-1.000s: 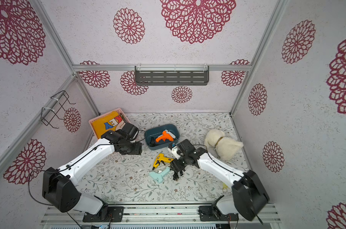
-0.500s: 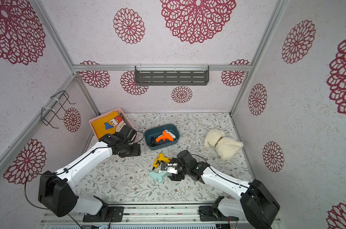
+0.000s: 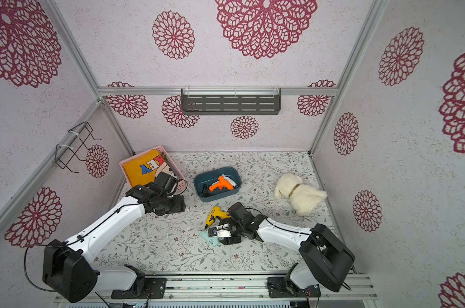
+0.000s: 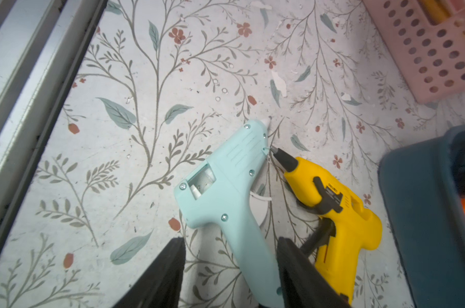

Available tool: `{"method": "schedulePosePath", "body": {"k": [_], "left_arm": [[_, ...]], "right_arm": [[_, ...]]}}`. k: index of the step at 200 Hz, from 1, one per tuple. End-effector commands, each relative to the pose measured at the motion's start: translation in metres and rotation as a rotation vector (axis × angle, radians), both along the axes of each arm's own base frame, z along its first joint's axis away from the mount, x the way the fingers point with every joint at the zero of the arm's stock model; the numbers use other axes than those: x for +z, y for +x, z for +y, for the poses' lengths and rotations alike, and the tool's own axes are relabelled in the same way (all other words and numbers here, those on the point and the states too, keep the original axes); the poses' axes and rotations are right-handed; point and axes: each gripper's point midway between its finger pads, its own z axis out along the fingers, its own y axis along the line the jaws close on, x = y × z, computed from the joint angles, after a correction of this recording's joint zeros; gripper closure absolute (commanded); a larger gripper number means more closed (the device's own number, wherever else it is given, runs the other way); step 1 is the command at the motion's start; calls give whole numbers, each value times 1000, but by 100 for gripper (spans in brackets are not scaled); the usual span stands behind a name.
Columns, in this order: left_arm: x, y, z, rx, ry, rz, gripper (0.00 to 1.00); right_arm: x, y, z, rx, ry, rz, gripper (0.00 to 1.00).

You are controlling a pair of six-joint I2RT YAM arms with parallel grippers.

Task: Put the hot melt glue gun into the storage box
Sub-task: Pick up the hot melt adhesive gun from the center of the board.

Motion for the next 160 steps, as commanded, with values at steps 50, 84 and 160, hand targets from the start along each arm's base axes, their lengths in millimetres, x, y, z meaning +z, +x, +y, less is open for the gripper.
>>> {"method": "schedulePosePath", "body": {"k": [50,84,160], "left_arm": [[1,0,3,15,-33,-22,31],[0,2,1,10,-42,-18,31],[4,6,1,-10,-30,-13,31]], "right_arm": [[-8,21,11,-21,-19,-64,40],[-15,28,11,-51,-34,-52,38],[-41,14,-6,-154,-135,124,52]]}}
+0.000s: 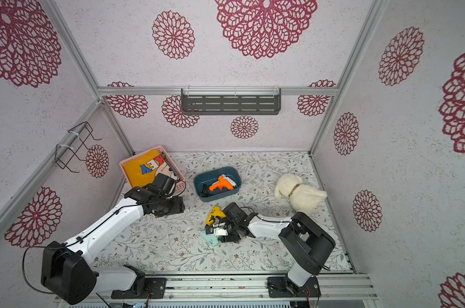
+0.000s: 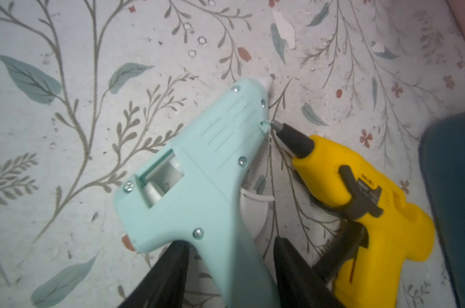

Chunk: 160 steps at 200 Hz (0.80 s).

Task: Put the hot melt glue gun into the storage box
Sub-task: Pick up the hot melt adhesive gun from the center of the board.

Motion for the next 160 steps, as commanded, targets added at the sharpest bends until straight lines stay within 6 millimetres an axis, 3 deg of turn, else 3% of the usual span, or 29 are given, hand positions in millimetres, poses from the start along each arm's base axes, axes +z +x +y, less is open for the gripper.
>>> {"method": "schedulePosePath", "body": {"k": [1,34,70,88,104,129,160], "left_arm": [[8,8,-2,-10,-10,-20,31],[8,7,0,-10,-8,-18,31],[6,7,0,-13,-7,-9,31],[6,7,0,-13,-8,-8,31],[7,6,1,-12,-5,-8,31],[12,6,5,1,3,-19,31],[28,16,9,72,-36,-68,30]], "right_arm": [[-4,-7,-10,-75,-41,94,53],[-4,-20,-15,-119,-59,155,75],[1,-27,-11,-142,-83,185,87],[13,-28,-8,-150,-67,186,91],[38,-26,-1,-157,-2,169,95],[99,-12,14,-221,174,150,100],[171,36,22,-519,414,204,100]]}}
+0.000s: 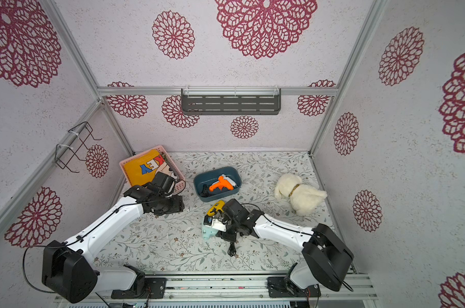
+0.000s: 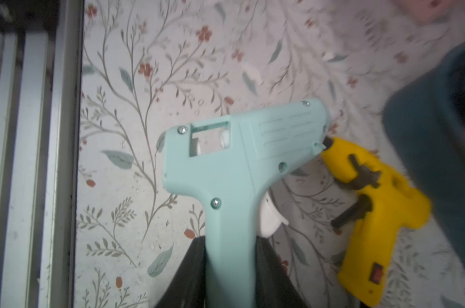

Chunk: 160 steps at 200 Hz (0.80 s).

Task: Put the hot melt glue gun into the storage box
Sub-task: Pick up the hot melt adhesive gun from the center of the board, then place the hot melt adhesive gun in the storage box.

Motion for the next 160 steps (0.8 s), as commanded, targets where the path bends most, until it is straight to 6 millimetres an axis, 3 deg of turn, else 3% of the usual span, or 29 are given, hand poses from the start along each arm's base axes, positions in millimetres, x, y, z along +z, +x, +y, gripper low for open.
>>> {"method": "schedulePosePath", "body": {"k": [1,38,73,88,106,160], "left_arm": [[22,12,6,66,-39,-63,30],[67,46,-4,156,-184,-211,30],[120,87,-31,163,-360,-346,30],[143,102,-44,161,-452,-408,30],[162,115,-56,162,-541,-449,30],[167,141,-98,130,-703,-441,30]], "right_arm": [[81,43,13,-273,249,31,100],[128,108,-2,-674,409,114,100],[156,164,-40,-1030,630,240,100],[147,181,-57,-1200,712,361,100],[131,190,-61,-1344,779,499,100],[96,188,-62,-1612,849,804,100]]}}
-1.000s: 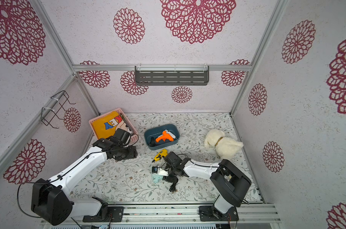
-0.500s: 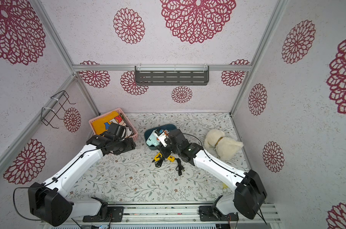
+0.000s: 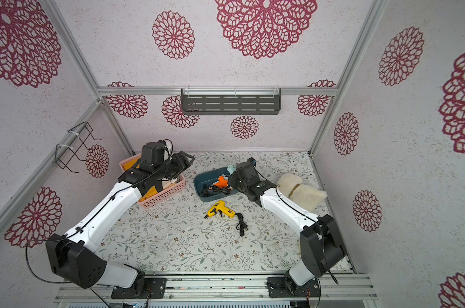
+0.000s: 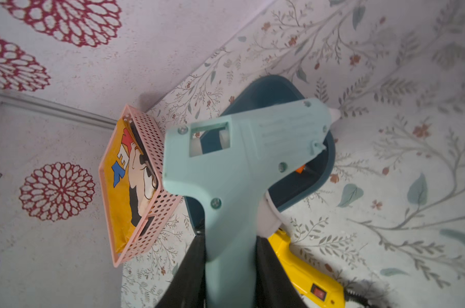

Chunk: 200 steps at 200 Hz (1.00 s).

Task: Put the hot melt glue gun into the storage box
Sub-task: Place the hot melt adhesive gun in the storage box.

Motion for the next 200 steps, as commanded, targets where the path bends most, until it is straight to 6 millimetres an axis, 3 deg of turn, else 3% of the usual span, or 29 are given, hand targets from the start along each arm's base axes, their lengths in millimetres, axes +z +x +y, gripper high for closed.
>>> {"method": "schedulePosePath", "body": {"k": [1,26,52,108,165,200], "left_arm": [[16,12,-28,-52,-106,-40,30],[5,9,-49,-107,-115,-6,30],[-8,1,-47,-103,-101,24,30],[-13,-13,-18,-39,-43,46,30],[-18,-31,22,34,0,79,30],[-22,-37,36,49,6,89,30]], "right_arm": [[19,1,0,-168,200,79,100],[17,2,-7,-236,235,102,100],[17,12,-5,-269,251,112,100],[17,49,24,-289,239,140,100],[-7,72,48,-318,209,191,100],[-25,74,63,-315,157,252,100]]}}
